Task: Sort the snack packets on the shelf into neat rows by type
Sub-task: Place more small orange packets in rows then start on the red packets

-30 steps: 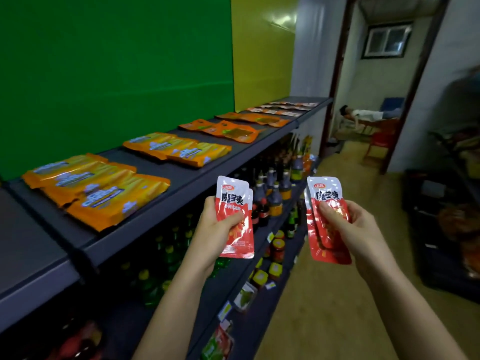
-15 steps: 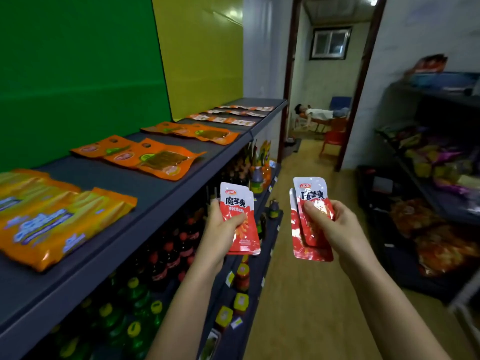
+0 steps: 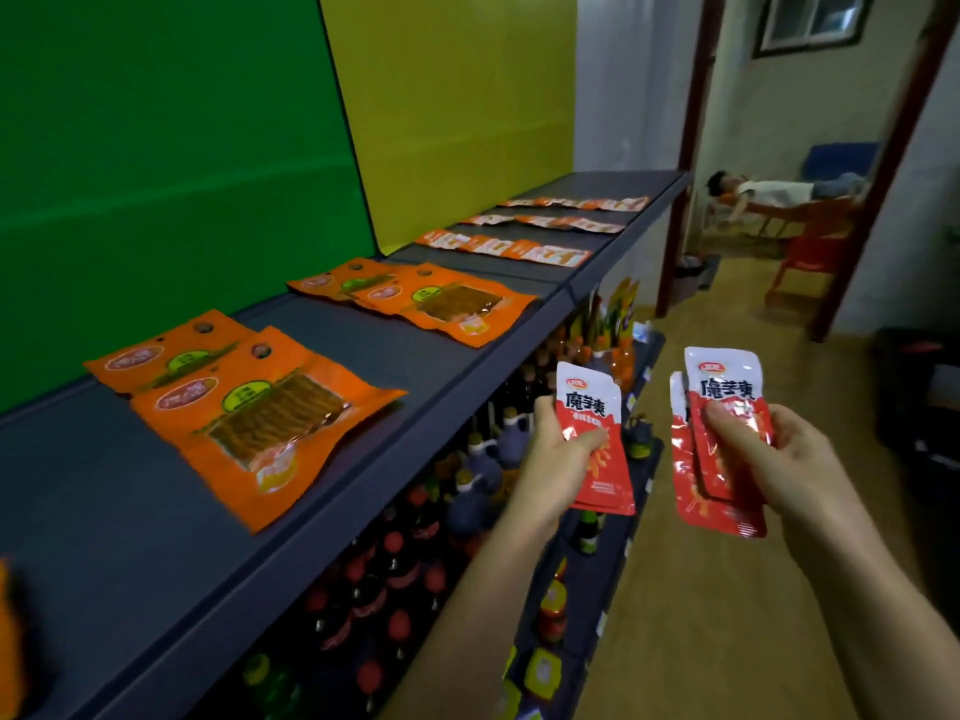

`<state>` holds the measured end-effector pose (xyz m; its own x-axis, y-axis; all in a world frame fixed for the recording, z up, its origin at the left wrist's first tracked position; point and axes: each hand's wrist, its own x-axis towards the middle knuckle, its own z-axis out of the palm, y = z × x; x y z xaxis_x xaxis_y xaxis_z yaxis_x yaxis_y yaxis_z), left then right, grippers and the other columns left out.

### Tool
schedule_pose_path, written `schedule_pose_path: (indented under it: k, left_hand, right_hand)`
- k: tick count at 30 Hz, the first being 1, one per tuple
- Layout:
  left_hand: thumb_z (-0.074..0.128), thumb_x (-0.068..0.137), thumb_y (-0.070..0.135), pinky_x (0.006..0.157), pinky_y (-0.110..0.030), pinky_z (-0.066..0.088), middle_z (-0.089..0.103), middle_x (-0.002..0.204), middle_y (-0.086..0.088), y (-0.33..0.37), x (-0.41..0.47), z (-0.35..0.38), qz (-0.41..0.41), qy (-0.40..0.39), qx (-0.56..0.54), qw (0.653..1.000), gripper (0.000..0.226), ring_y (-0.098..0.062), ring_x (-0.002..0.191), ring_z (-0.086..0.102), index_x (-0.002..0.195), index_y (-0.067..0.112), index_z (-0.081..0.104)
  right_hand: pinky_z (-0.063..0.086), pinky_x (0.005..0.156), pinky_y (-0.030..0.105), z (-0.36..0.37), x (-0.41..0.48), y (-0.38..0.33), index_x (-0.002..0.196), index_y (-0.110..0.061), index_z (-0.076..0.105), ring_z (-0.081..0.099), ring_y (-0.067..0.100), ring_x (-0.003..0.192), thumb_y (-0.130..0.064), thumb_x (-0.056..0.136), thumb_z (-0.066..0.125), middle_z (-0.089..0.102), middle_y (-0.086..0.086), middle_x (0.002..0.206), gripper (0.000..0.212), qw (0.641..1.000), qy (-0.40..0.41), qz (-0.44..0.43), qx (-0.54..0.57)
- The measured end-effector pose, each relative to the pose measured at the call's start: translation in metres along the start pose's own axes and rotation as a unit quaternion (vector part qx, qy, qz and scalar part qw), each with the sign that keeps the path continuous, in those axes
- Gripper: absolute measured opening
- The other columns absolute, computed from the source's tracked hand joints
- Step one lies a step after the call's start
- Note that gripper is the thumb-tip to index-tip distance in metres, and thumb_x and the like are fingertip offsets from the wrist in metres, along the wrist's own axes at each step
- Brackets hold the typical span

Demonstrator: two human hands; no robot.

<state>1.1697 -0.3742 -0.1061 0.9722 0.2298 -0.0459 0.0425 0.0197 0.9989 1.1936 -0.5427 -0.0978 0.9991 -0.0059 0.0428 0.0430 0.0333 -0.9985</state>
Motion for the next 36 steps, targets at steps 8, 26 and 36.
schedule_pose_path:
  k: [8, 26, 36]
  left_hand:
    - [0.056, 0.084, 0.02, 0.092, -0.044, 0.05, 0.061, 0.104, -0.002, -0.006, 0.129, 0.1, -0.007, 0.061, 0.013, 0.998, 0.025, -0.026, 0.099, 0.061, 0.105, 0.023, 0.043]
    - [0.052, 0.091, 0.01, 0.08, -0.035, 0.055, 0.064, 0.1, 0.002, -0.002, 0.388, 0.257, 0.016, 0.109, -0.084, 0.99, 0.03, -0.02, 0.093, 0.065, 0.119, 0.016, 0.044]
    - [0.066, 0.083, 0.008, 0.062, -0.019, 0.056, 0.064, 0.098, 0.006, 0.028, 0.534, 0.325, 0.064, 0.087, -0.104, 0.989, 0.034, -0.002, 0.074, 0.069, 0.108, 0.022, 0.046]
  right_hand:
    - [0.046, 0.041, 0.011, -0.055, 0.165, 0.007, 0.103, -0.01, 0.06, 0.064, 0.001, 0.047, -0.024, 0.084, 0.063, 0.071, 0.0, 0.064, 0.023, 0.998, -0.064, 0.01, 0.012]
    - [0.047, 0.041, 0.014, -0.107, 0.466, 0.032, 0.104, -0.006, 0.063, 0.064, 0.001, 0.049, -0.016, 0.084, 0.064, 0.07, 0.004, 0.076, 0.022, 0.991, -0.132, 0.021, 0.033]
    - [0.052, 0.048, 0.018, -0.125, 0.637, 0.008, 0.105, -0.018, 0.063, 0.07, 0.007, 0.059, -0.025, 0.083, 0.065, 0.073, 0.0, 0.087, 0.024, 0.985, -0.172, -0.013, 0.006]
